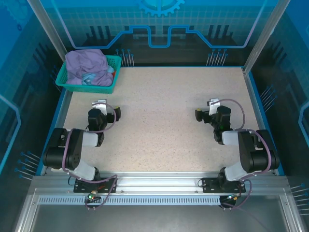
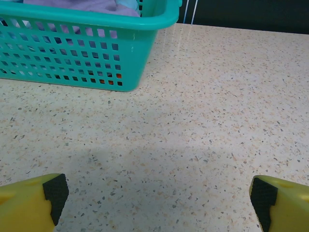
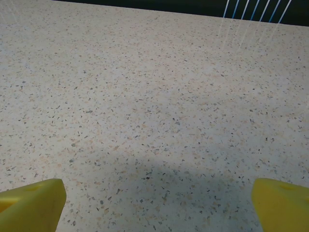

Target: Fold and stack the t-shirts

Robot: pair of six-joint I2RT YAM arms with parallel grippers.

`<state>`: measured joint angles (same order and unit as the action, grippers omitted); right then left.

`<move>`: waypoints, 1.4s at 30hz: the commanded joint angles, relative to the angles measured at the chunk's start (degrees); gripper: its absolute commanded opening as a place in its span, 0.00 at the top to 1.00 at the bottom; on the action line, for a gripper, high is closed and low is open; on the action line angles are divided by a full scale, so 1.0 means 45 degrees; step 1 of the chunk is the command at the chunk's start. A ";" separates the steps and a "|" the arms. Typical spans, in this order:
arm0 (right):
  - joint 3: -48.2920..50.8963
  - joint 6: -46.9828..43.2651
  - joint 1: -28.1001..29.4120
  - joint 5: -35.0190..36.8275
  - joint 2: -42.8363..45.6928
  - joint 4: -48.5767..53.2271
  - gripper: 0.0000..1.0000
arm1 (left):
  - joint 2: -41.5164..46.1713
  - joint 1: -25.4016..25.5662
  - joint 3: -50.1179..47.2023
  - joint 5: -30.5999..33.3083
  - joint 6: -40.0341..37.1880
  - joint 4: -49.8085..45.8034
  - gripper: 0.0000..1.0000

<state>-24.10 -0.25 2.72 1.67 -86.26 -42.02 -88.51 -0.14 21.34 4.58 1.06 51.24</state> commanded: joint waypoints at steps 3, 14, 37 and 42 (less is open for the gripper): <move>-0.0170 -0.0061 0.0079 0.0152 0.0008 -0.0213 0.00 | -0.0032 0.0051 0.0216 -0.0337 -0.0294 0.0029 0.01; -0.0150 -0.0061 0.0081 0.0177 0.0008 -0.0229 0.00 | -0.0019 0.0051 0.0236 -0.0330 -0.0276 0.0018 0.01; -0.0932 0.0618 0.0977 0.0835 0.5027 0.3797 0.00 | 0.3706 0.1955 -0.0030 0.3756 -0.0840 -0.1449 0.01; -0.2200 0.4982 0.0946 0.1818 0.7132 0.8498 0.00 | 0.5635 0.2252 0.0925 0.2750 0.2756 -0.1455 0.01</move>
<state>-30.09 9.50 6.83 7.20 -56.58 -20.27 -66.04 9.61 21.80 16.12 4.01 45.39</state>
